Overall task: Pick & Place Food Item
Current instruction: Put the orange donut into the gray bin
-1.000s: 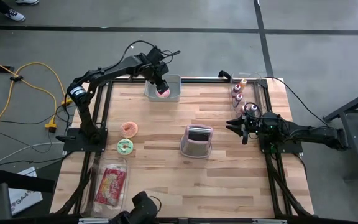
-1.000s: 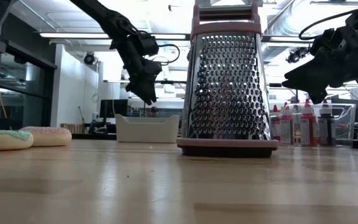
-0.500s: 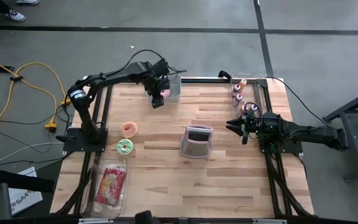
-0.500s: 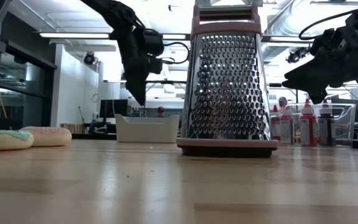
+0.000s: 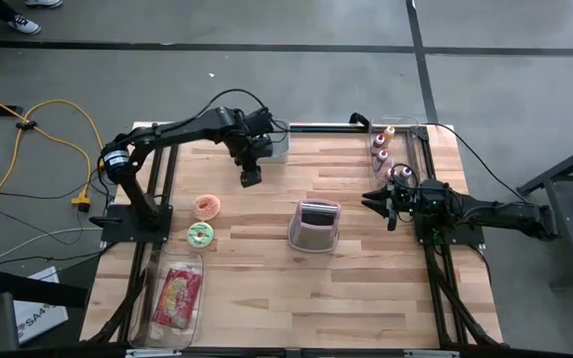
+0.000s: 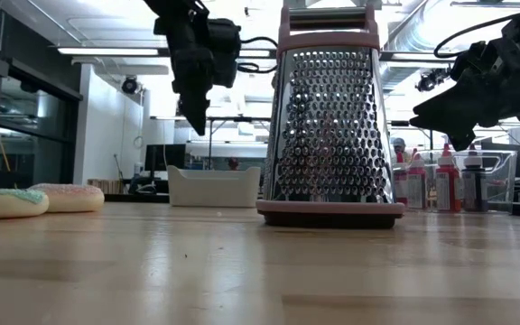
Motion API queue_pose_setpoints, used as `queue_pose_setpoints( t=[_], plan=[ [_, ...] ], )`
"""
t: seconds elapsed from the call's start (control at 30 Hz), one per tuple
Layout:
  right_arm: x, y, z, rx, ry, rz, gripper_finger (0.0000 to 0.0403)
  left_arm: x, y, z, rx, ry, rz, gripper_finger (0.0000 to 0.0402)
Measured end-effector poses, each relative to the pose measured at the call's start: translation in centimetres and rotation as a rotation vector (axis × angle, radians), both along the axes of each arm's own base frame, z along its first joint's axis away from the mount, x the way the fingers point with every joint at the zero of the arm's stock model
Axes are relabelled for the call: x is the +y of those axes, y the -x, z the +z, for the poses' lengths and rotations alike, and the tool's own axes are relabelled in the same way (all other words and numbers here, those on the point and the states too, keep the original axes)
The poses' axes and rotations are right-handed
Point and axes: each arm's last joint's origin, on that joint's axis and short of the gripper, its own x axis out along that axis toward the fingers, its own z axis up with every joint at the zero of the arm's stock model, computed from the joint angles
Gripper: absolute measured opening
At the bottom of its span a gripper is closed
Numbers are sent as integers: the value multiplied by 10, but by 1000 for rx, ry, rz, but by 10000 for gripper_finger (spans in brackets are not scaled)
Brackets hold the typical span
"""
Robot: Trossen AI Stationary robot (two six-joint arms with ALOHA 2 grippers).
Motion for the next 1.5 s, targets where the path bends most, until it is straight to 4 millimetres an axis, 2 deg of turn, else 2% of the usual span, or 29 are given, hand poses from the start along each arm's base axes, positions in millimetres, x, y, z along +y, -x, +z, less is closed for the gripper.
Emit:
queue_pose_setpoints(
  t=[0.4,0.6,1.0,1.5],
  plan=[
    [0,0,0,0,0,0,114,-7,8,1,55,87,36,184],
    [0,0,0,0,0,0,114,-21,18,7,60,58,39,184],
    [0,0,0,0,0,0,114,-61,76,-5,28,42,127,184],
    [0,0,0,0,0,0,114,-92,133,-20,29,25,201,184]
  ],
)
